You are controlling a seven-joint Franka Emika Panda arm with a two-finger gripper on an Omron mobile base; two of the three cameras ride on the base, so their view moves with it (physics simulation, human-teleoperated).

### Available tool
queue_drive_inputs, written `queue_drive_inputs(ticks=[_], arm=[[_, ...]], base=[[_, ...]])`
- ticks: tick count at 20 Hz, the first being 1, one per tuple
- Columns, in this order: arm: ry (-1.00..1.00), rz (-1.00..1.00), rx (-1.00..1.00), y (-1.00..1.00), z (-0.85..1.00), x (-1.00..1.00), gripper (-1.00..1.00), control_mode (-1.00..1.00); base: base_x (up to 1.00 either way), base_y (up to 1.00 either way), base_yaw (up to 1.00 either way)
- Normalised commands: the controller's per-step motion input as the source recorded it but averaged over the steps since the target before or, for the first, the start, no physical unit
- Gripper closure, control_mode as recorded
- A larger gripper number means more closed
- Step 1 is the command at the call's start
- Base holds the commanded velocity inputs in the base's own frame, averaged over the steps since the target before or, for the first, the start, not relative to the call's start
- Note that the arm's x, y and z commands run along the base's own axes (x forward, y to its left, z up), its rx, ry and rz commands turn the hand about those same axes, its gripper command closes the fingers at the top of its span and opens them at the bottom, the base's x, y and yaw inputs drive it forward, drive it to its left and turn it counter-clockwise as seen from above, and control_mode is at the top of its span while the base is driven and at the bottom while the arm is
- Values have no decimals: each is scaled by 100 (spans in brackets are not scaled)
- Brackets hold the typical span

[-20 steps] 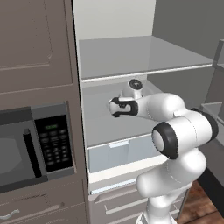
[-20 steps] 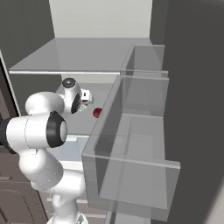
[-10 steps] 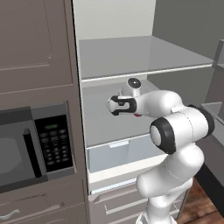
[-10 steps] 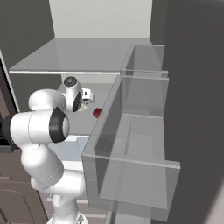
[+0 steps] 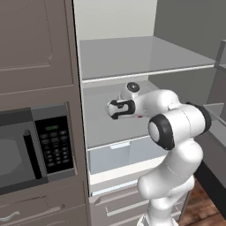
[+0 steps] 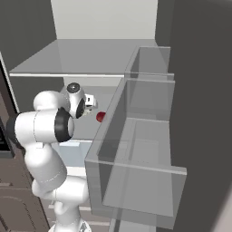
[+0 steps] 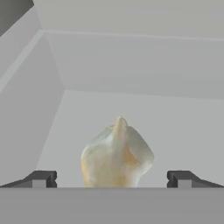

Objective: Retrieve the bottle and the shaker from the cabinet and place them next to the mixing bowl on the counter. Then add garlic from the fridge to the mixing bowl.

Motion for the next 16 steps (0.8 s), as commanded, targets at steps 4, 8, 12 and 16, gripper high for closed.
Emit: queue_drive_inputs(ticks=[4,8,12,16], arm=[[0,0,0,8,-20,8,-100,-100],[0,0,0,0,-16,8,-100,-100],[0,0,0,0,-6,13,-100,-100],[0,0,0,0,0,22,-100,-100]], base=[[0,0,0],[0,0,0],[0,0,0],[0,0,0]])
